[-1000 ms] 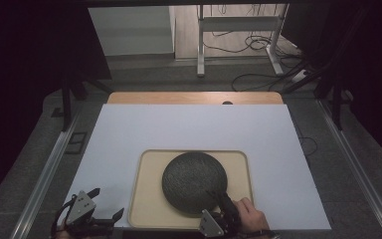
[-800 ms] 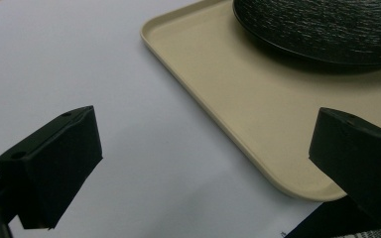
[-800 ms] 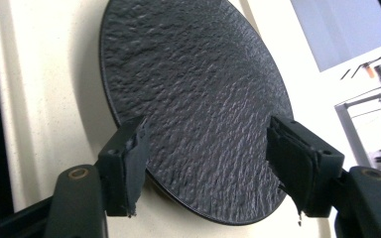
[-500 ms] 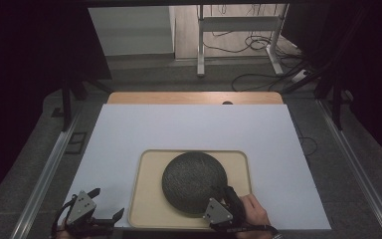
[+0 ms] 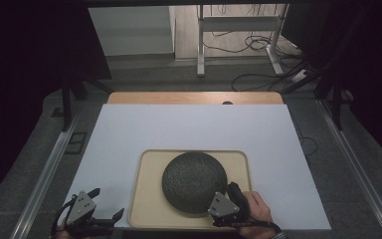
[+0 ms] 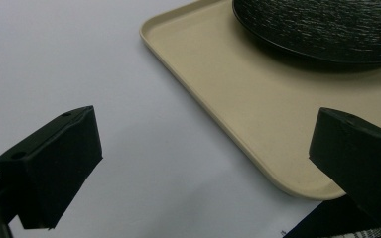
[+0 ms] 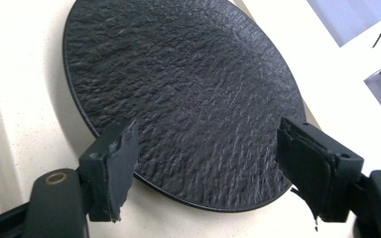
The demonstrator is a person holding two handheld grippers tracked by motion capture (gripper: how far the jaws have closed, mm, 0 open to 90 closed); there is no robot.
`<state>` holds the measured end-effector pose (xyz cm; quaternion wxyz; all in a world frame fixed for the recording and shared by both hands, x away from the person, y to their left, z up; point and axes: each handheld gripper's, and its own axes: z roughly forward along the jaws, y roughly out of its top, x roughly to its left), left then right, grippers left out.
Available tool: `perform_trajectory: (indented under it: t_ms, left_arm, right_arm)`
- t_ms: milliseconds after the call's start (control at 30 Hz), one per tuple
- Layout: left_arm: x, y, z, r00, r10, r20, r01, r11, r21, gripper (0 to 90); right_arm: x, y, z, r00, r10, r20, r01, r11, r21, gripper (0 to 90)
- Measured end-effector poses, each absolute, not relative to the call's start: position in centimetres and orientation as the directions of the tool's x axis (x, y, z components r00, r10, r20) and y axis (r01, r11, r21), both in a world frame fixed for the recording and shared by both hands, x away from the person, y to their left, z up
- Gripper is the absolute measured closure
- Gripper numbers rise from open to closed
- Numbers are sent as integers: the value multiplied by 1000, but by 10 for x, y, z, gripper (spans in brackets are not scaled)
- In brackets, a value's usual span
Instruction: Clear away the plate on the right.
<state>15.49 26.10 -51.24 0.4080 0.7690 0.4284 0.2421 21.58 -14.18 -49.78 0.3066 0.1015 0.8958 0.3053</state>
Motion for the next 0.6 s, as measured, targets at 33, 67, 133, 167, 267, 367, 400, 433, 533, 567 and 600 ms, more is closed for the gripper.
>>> perform_trajectory:
  t_ms: [33,67,133,167,267,367,400,433,533,567,600]
  left_arm:
    - [155,261,-512,516,856,23,461,-300,835,0]
    - [155,261,-512,516,857,23,461,-301,835,0]
    - [155,261,-512,515,857,23,461,-300,835,0]
    - [155,261,-512,515,857,23,461,-300,835,0]
    - [155,261,-512,516,856,24,461,-301,835,0]
    - [155,261,-512,517,856,23,462,-302,834,0]
    - [155,261,-512,518,855,24,462,-302,834,0]
    - [155,261,-513,518,855,24,462,-303,834,0]
    - [155,261,-513,518,855,25,462,-304,833,0]
    - [155,261,-513,518,855,25,461,-304,834,0]
    - [155,261,-513,518,855,26,461,-304,834,0]
  right_arm:
    - [216,-143,-497,-791,377,-482,3,791,612,242]
    - [218,-144,-496,-793,385,-472,10,783,622,237]
    - [220,-147,-495,-798,405,-447,31,768,640,226]
    - [222,-149,-494,-801,416,-431,43,757,651,220]
    - [225,-153,-493,-808,442,-390,73,731,678,202]
    - [228,-156,-492,-810,456,-368,90,718,691,179]
    - [228,-157,-492,-811,461,-361,96,713,695,174]
    - [229,-158,-491,-813,461,-356,98,710,698,167]
    - [230,-159,-491,-818,469,-333,115,700,705,138]
    - [230,-159,-490,-820,473,-323,122,695,709,133]
    - [230,-159,-490,-821,476,-316,126,690,713,126]
